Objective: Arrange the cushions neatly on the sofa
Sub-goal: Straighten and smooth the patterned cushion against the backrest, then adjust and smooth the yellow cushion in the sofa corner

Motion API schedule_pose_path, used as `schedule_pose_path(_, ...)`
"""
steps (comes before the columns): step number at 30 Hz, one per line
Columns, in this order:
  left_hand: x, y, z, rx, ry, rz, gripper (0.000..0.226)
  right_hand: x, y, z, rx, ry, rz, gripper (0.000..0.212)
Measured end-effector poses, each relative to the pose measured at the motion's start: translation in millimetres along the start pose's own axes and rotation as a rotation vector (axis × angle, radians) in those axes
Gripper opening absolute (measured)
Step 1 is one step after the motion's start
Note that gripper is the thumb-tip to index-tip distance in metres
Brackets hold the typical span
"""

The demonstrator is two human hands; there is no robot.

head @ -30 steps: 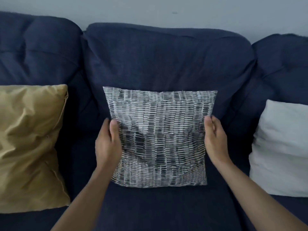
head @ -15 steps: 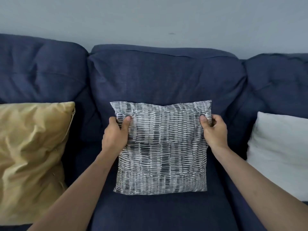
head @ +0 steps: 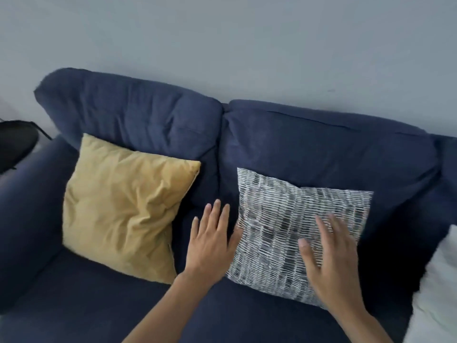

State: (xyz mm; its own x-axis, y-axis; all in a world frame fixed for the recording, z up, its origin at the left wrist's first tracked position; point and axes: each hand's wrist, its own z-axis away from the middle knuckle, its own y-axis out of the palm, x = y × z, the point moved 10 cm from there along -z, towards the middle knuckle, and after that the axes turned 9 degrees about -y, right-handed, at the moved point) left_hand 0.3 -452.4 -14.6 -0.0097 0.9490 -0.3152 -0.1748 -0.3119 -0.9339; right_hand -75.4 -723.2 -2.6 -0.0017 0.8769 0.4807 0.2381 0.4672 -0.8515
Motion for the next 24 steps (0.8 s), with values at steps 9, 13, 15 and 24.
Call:
schedule_pose_path(9,48,-103,15,-0.033,-0.124,-0.077,0.08,93,11,-33,0.303,-0.047,0.014,0.095)
schedule_pose_path(13,83,-156,1,-0.044,-0.176,-0.061,0.081,143,7,-59,0.282,-0.116,-0.04,0.091)
schedule_pose_path(15,104,-175,-7,-0.037,-0.183,-0.066,0.083,171,14,-71,0.281,-0.144,-0.047,0.088)
schedule_pose_path(24,229,-213,-58,-0.014,-0.201,-0.056,0.084,296,105,-98,0.299,-0.19,-0.069,0.088)
